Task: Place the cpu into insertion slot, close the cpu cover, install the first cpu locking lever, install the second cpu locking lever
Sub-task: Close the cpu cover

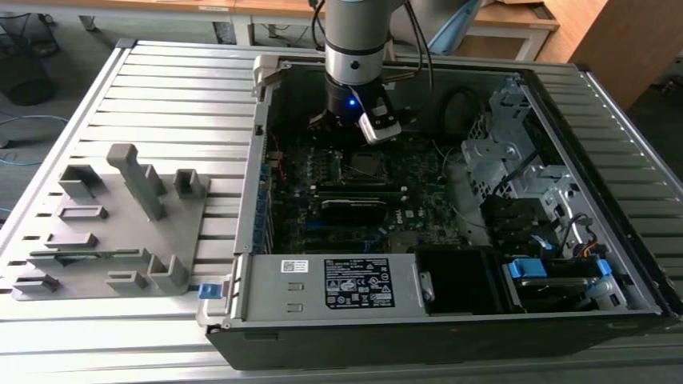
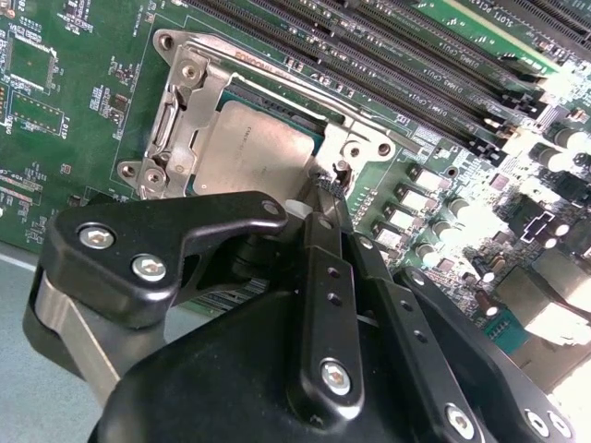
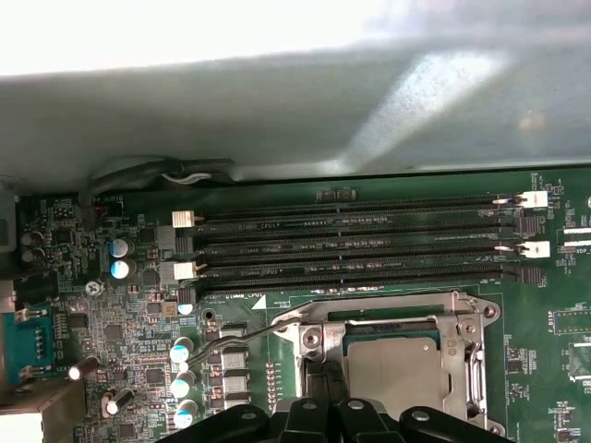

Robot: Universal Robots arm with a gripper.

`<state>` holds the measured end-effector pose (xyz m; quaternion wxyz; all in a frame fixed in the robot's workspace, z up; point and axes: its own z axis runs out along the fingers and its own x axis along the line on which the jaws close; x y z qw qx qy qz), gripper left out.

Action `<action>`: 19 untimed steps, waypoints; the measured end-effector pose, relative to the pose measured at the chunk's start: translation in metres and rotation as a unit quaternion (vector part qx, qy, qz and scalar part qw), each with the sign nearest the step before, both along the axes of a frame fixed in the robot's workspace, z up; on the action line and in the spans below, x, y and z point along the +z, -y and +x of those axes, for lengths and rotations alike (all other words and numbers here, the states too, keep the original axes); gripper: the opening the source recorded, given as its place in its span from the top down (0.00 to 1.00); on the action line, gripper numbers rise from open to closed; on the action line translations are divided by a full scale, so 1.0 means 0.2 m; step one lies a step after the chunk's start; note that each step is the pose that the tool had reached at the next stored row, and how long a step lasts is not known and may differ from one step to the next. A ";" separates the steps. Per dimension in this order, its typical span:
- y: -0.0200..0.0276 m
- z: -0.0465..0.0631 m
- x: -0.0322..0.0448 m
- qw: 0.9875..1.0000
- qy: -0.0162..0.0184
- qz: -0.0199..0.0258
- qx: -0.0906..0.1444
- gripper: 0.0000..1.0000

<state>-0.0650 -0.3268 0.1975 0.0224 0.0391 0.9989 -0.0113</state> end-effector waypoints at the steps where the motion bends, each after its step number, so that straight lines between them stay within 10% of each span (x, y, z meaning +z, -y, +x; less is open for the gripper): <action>1: 0.000 0.00 0.000 1.000 0.000 0.000 0.000 0.89; 19: 0.000 0.00 0.059 1.000 0.000 0.000 0.000 0.89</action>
